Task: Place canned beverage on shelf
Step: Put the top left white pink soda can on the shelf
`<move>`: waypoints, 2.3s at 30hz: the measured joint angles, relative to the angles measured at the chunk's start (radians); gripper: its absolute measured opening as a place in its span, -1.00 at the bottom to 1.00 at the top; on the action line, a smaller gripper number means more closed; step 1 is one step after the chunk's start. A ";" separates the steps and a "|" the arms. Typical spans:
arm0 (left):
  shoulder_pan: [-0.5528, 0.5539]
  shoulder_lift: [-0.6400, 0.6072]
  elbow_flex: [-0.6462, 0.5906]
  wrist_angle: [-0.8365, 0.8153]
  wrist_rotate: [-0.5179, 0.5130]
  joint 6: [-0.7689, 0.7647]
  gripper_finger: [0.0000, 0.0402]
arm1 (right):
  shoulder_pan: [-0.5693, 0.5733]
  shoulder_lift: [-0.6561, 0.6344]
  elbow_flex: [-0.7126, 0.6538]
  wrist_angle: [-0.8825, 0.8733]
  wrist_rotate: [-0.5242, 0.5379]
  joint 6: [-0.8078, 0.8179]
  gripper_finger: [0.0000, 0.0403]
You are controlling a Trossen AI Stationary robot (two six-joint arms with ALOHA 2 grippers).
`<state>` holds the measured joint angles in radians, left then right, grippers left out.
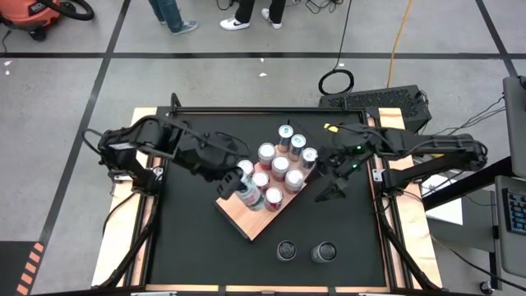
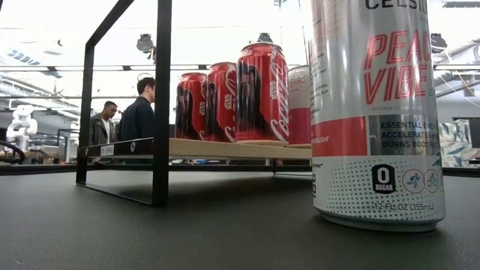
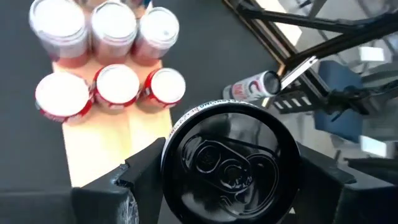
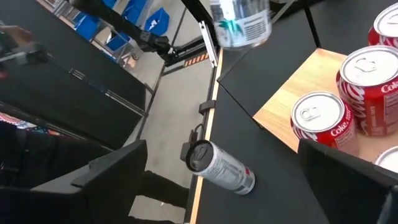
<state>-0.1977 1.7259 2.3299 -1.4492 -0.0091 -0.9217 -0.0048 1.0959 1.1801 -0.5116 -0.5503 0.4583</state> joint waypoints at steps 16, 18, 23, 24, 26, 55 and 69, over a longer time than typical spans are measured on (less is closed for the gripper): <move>-0.099 -0.004 -0.055 -0.120 -0.212 -0.119 0.30 | 0.087 -0.146 0.000 -0.076 0.074 -0.004 0.95; -0.106 -0.005 -0.074 -0.119 -0.221 -0.121 0.30 | 0.111 -0.160 0.000 -0.079 0.102 -0.003 0.95; -0.110 -0.003 -0.162 -0.122 -0.230 -0.146 0.30 | 0.161 -0.190 0.000 -0.106 0.159 0.007 0.95; -0.111 -0.003 -0.175 -0.121 -0.231 -0.147 0.30 | 0.169 -0.194 0.000 -0.110 0.165 0.013 0.95; -0.113 -0.003 -0.198 -0.120 -0.234 -0.147 0.30 | 0.183 -0.202 0.000 -0.112 0.184 0.023 0.95; -0.145 -0.055 -0.495 -0.020 -0.284 -0.173 0.30 | 0.245 -0.209 0.000 -0.122 0.214 0.053 0.95; -0.121 -0.272 -0.825 0.235 -0.302 -0.223 0.30 | 0.245 -0.209 0.000 -0.122 0.239 0.048 0.95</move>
<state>-0.3191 1.4544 1.5045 -1.2142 -0.3111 -1.1444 0.2398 0.8871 1.1805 -0.6334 -0.3115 0.5068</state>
